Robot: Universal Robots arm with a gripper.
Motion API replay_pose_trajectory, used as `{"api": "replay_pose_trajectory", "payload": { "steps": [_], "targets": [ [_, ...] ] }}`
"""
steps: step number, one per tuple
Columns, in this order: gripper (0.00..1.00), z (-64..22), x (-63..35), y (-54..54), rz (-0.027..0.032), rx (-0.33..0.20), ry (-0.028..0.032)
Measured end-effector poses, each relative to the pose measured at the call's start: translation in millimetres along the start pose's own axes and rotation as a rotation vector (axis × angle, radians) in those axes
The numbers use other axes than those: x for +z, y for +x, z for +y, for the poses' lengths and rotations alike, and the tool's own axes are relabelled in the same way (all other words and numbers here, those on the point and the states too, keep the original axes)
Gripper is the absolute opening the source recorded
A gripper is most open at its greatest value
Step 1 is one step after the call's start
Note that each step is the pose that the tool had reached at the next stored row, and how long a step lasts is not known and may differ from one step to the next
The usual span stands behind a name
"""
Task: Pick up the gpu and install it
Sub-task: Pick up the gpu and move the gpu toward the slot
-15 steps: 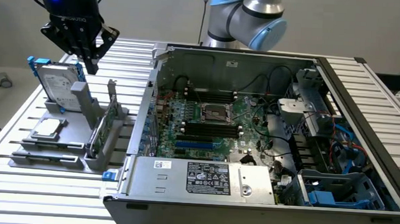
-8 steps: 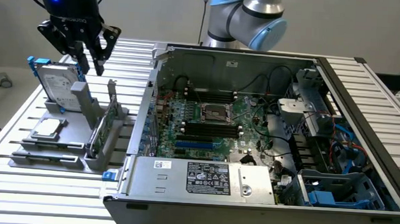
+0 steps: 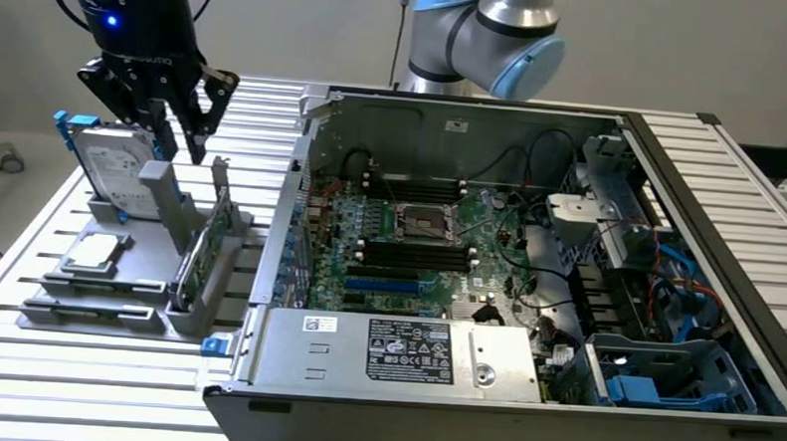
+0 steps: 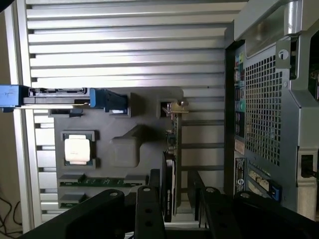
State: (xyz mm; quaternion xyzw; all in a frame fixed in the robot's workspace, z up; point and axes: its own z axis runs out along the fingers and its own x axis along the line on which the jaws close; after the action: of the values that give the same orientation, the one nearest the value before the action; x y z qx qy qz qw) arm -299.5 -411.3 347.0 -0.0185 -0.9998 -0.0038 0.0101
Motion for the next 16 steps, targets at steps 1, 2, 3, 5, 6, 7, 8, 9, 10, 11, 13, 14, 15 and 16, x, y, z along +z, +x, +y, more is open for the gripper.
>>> {"api": "replay_pose_trajectory", "payload": {
  "steps": [1,2,3,5,6,7,8,9,10,11,13,14,15,16],
  "targets": [
    [0.36,-1.2,1.7,0.0,0.0001,0.000,0.0001],
    [0.36,-2.5,3.5,-0.1,0.0001,0.000,0.0001],
    [0.36,-3.7,5.3,-0.1,0.0000,0.000,0.0000],
    [0.36,-6.0,8.9,0.3,0.0001,0.000,0.0001],
    [0.36,-7.0,10.8,0.5,0.0000,0.000,0.0000],
    [0.36,-8.1,12.6,0.8,0.0001,0.000,0.0000],
    [0.36,-9.1,14.5,1.0,0.0000,0.000,0.0000],
    [0.36,-10.1,16.2,1.2,0.0000,0.001,0.0000],
    [0.36,-11.1,18.1,1.4,0.0000,0.001,-0.0001],
    [0.36,-12.2,19.9,1.5,0.0000,0.001,-0.0001],
    [0.36,-14.2,23.4,1.8,0.0001,0.001,0.0000],
    [0.36,-15.2,25.2,1.9,0.0001,0.001,0.0000],
    [0.36,-16.4,27.2,2.0,0.0001,0.001,0.0000],
    [0.36,-17.4,29.0,2.1,0.0001,0.001,0.0000]
  ]
}}
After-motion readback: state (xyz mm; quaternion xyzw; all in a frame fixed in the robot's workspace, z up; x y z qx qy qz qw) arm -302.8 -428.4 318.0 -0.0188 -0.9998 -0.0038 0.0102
